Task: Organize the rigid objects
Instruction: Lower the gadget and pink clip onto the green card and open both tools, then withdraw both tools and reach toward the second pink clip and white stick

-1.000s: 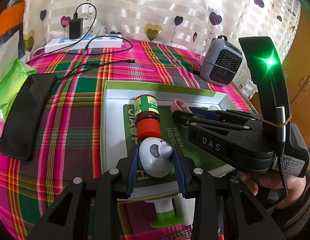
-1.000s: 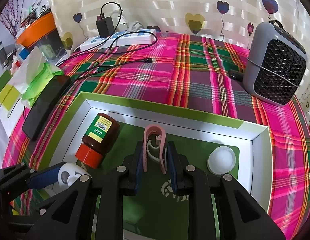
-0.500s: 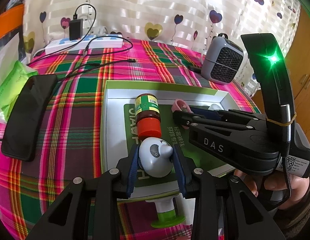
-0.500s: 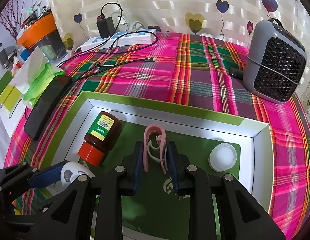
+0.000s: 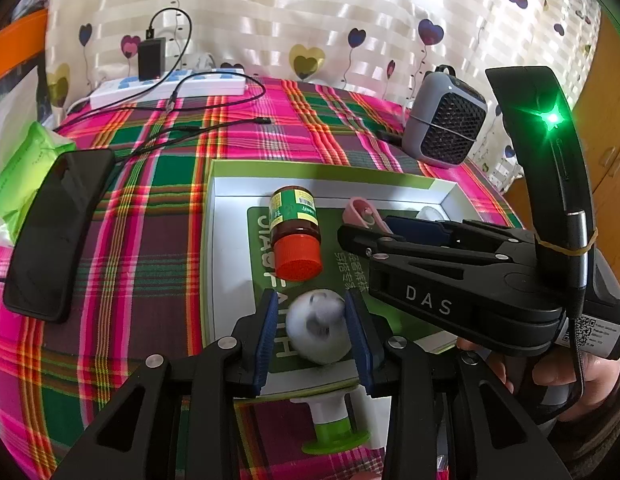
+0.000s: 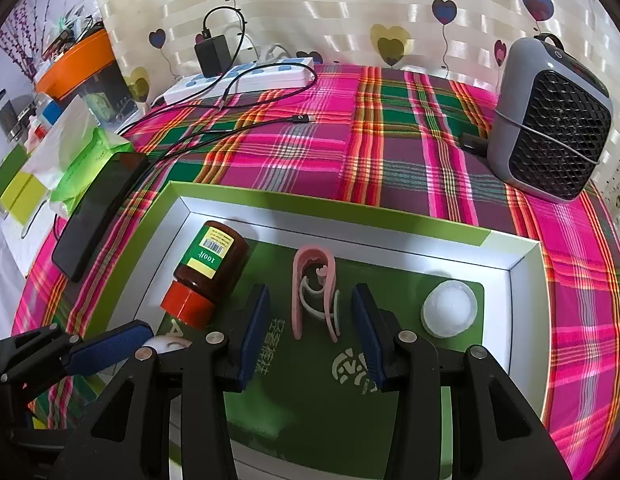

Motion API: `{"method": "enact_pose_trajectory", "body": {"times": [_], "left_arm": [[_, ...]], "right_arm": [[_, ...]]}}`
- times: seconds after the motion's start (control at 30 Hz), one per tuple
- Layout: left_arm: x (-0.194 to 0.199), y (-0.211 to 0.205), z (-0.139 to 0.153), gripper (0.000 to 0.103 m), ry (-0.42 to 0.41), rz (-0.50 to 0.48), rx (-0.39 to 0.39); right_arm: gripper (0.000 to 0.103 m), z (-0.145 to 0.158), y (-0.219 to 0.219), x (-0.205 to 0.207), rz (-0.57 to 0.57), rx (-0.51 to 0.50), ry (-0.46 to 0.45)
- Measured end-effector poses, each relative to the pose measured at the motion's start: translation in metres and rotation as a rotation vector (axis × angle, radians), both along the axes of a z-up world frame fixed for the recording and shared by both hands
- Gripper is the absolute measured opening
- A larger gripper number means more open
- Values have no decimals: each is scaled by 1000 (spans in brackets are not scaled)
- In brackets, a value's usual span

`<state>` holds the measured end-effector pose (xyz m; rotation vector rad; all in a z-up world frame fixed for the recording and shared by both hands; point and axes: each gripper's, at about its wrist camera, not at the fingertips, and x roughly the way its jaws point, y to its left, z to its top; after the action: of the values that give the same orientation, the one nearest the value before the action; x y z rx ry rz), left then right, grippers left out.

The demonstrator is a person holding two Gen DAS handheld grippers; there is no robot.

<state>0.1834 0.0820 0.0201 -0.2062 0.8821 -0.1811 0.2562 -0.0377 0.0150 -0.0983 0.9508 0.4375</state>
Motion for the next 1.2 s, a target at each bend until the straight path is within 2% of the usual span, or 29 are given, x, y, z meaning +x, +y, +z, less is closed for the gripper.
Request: {"method": "enact_pose_trajectory", "body": {"times": [0.27,1.2], "left_arm": [[-5,3,3,40,-8,13,8],[-54,-9,32,41,-90,44,74]], "right_arm": [[44,1,-1,-3,-5,1,-5],[44,29,-29,-54,-47,58,-63]]}}
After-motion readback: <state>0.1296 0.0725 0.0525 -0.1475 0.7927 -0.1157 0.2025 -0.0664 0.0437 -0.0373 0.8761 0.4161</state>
